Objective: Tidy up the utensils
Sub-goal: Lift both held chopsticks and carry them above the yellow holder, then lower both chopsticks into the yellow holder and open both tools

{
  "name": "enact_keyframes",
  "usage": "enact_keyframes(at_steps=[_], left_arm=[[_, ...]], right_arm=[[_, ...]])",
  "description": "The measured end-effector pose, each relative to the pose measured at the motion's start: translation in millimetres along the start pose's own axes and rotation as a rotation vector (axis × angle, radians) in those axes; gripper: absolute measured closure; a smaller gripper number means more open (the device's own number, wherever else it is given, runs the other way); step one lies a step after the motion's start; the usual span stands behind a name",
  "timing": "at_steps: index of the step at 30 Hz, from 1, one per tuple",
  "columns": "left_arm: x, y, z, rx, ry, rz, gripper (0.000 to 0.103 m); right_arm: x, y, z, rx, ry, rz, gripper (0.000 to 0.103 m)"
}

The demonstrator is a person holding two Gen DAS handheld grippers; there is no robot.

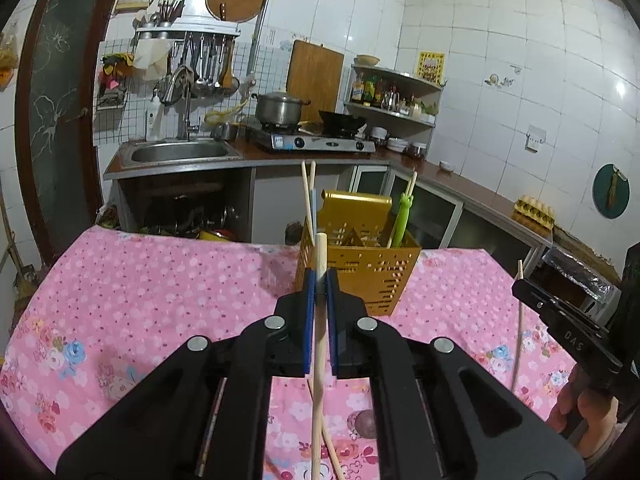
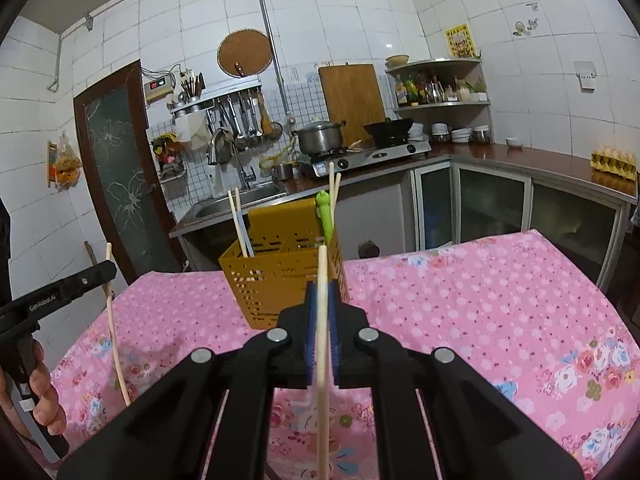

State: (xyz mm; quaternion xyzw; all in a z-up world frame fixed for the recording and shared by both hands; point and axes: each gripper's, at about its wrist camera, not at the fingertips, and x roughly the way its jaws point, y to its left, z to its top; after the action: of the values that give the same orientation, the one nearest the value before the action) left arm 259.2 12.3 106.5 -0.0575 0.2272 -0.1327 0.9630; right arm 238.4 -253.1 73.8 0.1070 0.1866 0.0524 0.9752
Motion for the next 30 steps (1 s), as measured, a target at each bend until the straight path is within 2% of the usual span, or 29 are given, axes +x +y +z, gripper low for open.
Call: enact_keyframes(at_steps=[8, 14, 24, 27, 30], left_arm=[[-3.0, -6.1, 22.0, 0.023, -0.050, -0.014, 0.099], [8.2, -15.5, 58.0, 0.037, -0.123, -0.044, 0.099], [48.7, -54.2, 136.7, 0.119, -0.296, -0.040, 0.099], [64.9, -61.9, 151.4, 0.133, -0.337, -0.037, 0.099], [94.8, -66.8, 157.0, 0.150, -0.376, -0.003, 0.099]], right_arm=[[2.6, 10.6, 15.7, -0.037, -0.019, -0.004, 0.097], [10.2, 20.9, 53.2, -0.057, -0.081, 0.001, 0.097], [41.0, 35.9, 139.2, -0.080, -0.240, 0.021, 0.097], [51.1, 39.0, 155.0, -0.083, -0.285, 0.017, 0.097], [66.8, 39.1, 162.2, -0.082, -0.315, 0.009, 0.097]])
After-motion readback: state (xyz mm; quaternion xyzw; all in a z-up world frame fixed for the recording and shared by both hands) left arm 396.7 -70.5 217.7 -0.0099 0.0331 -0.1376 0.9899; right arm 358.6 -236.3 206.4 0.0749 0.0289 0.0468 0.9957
